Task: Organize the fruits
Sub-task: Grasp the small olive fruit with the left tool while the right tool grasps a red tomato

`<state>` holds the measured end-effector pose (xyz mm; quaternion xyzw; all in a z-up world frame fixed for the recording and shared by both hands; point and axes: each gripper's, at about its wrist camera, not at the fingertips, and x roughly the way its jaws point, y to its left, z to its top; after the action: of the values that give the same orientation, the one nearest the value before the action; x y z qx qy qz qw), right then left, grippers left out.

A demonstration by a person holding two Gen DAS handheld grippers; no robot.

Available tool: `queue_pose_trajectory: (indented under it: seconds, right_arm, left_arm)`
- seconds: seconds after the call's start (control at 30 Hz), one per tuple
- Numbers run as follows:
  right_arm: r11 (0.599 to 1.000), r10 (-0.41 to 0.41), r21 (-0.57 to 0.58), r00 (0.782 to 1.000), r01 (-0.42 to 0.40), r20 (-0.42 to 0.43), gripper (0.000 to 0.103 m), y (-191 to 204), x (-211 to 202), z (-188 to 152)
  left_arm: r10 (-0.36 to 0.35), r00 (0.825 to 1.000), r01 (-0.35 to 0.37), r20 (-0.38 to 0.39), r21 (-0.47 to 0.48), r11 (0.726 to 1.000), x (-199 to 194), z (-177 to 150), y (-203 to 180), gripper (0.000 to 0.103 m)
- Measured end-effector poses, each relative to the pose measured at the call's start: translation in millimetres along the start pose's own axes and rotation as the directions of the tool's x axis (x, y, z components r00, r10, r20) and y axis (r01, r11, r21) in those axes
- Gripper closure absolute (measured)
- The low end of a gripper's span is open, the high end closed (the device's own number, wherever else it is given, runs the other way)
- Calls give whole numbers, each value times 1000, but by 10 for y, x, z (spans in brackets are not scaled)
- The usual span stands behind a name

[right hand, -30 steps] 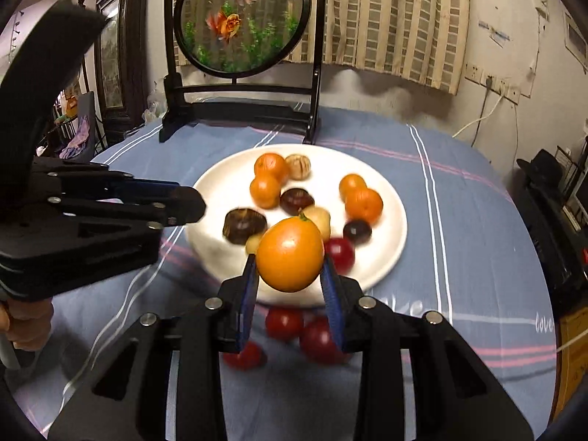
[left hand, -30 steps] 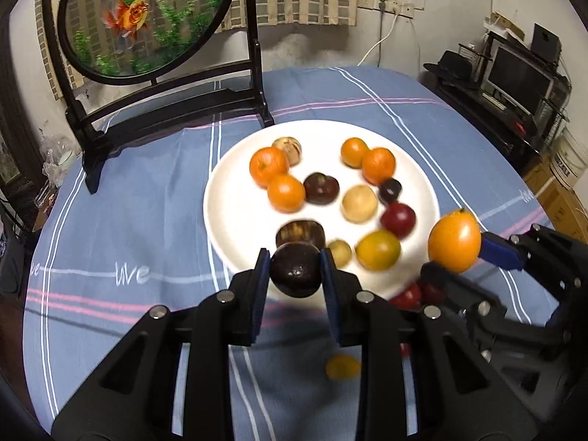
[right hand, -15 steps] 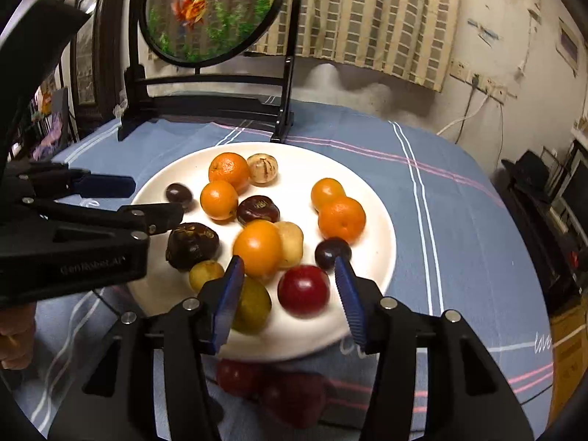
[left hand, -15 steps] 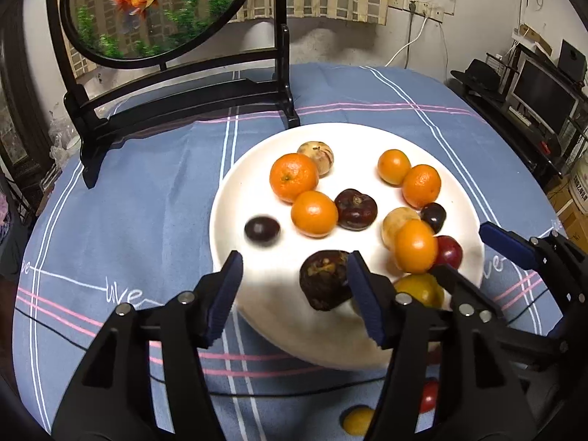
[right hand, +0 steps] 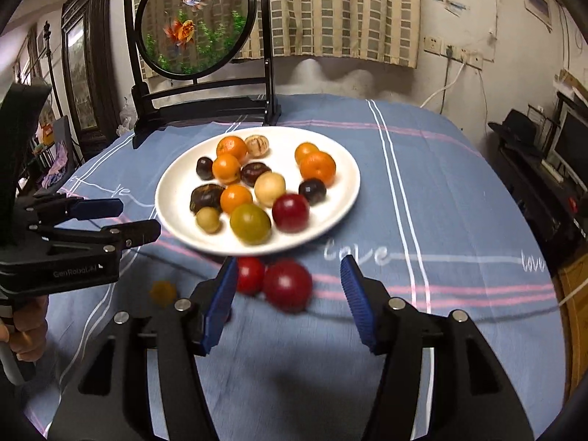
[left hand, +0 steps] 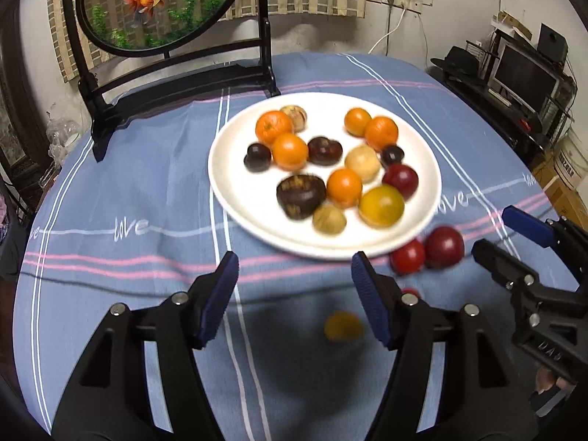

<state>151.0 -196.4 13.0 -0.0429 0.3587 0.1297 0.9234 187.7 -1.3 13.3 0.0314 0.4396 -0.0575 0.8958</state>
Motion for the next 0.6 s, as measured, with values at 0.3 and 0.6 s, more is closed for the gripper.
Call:
queue_pose_trajectory:
  seconds: [0.3,0.6]
  right_arm:
    - [998,1,69,1000,0,-22,45,-33,-106,-242]
    - [999,5,50,1000,-4,-19,45,21,-174,-299]
  left_arm:
    - [-12,997,14,-78,19,1000,166,-369,-122,39]
    - [-85,992,88,-96,21,996,289,-451,-192,59]
